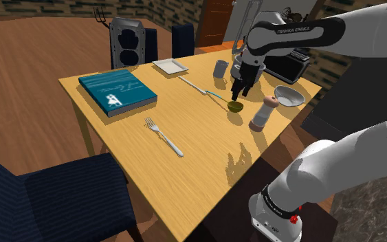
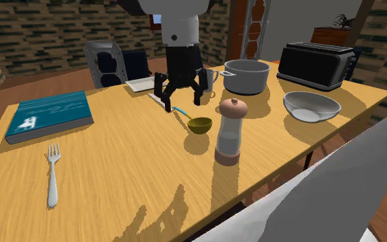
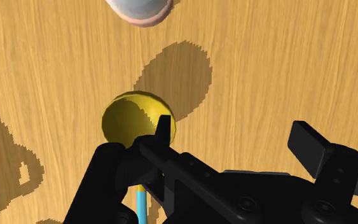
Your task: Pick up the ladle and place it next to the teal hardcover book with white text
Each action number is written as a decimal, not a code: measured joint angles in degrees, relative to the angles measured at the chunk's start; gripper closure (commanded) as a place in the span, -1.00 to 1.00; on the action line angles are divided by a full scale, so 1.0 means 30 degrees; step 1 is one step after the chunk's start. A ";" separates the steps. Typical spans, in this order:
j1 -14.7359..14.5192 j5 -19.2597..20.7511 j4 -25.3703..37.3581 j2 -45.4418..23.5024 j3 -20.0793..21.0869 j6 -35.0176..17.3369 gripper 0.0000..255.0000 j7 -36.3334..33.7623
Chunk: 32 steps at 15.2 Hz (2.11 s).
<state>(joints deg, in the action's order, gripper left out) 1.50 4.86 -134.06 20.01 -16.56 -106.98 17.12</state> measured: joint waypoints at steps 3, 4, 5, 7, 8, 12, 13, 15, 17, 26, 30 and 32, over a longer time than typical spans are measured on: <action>0.0016 -0.0828 0.0926 -0.2252 -0.0877 -0.1327 -1.00 0.1202; 0.0072 -0.1161 0.1396 -0.3065 -0.1198 -0.1639 -1.00 0.1724; 0.0098 -0.1537 0.1785 -0.3780 -0.1429 -0.1925 -1.00 0.2157; 0.0080 -0.2449 0.2966 -0.5326 -0.1704 -0.2183 -1.00 0.2859; 0.0168 -0.2908 0.3348 -0.6084 -0.1879 -0.2467 -1.00 0.3332; 0.0613 -0.4543 0.5157 -0.8703 -0.2237 -0.2896 -1.00 0.4899; 0.0663 -0.4692 0.5094 -0.8926 -0.2246 -0.3143 -1.00 0.5063; 0.0661 -0.4906 0.4919 -0.9240 -0.2195 -0.3594 -1.00 0.5182; 0.0662 -0.5042 0.4625 -0.9431 -0.2162 -0.4058 -1.00 0.5289; 0.0673 -0.5256 0.4248 -0.9742 -0.2111 -0.4712 1.00 0.5461; 0.0678 -0.5255 0.4256 -0.9735 -0.2119 -0.4719 1.00 0.5457; 0.0674 -0.5257 0.4255 -0.9731 -0.2115 -0.4710 1.00 0.5451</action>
<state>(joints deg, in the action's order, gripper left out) 3.52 -10.91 -121.30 -9.18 -22.90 -121.11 33.47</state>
